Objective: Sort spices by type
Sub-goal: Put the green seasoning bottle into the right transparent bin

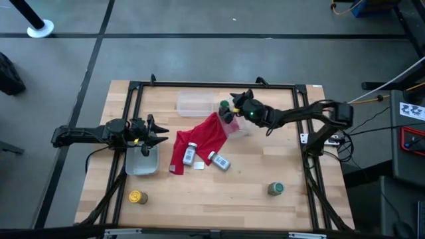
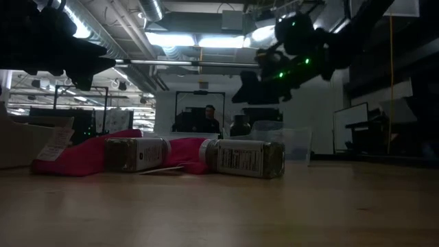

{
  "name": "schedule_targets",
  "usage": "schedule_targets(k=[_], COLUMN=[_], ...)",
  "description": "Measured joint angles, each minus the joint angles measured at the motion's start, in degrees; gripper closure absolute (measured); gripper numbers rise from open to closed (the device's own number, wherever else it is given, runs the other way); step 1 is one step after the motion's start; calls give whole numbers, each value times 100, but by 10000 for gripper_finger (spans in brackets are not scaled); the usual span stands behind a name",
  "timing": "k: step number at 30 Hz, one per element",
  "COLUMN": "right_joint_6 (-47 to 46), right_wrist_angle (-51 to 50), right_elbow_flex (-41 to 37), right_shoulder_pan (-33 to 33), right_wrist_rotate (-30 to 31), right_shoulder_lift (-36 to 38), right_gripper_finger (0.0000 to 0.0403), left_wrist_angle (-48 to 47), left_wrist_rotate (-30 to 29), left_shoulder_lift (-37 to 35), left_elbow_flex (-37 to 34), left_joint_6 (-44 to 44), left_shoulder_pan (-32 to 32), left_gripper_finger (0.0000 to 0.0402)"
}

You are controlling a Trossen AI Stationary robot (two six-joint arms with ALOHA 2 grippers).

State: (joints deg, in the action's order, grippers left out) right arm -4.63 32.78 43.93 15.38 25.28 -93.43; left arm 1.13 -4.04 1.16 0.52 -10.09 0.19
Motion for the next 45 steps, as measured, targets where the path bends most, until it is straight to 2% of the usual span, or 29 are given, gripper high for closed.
schedule_targets(k=[5,13,23,33,38,45], right_joint_6=[-470,-1256,-2351,-3585,-4456,-5498], right_wrist_angle=[-1020,-2346,-3739,-4554,-5311,-6100], right_elbow_flex=[1,5,5,5,5,5], right_shoulder_pan=[-2,-113,-1461,-2854,-3254,-3579], right_wrist_rotate=[-161,-1266,-1845,-2550,-2986,-3898], right_shoulder_lift=[833,2313,3531,3745,3745,3745], right_gripper_finger=[70,83,110,111,111,111], left_wrist_angle=[1,1,1,-1,1,0], left_wrist_rotate=[-1,-1,-1,-1,-1,1], left_shoulder_lift=[-1,-1,-1,1,-1,0], left_elbow_flex=[0,0,2,0,1,0], left_joint_6=[0,0,0,-2,-144,-308], left_shoulder_pan=[0,-1,-1,1,1,0], left_gripper_finger=[251,251,251,251,251,251])
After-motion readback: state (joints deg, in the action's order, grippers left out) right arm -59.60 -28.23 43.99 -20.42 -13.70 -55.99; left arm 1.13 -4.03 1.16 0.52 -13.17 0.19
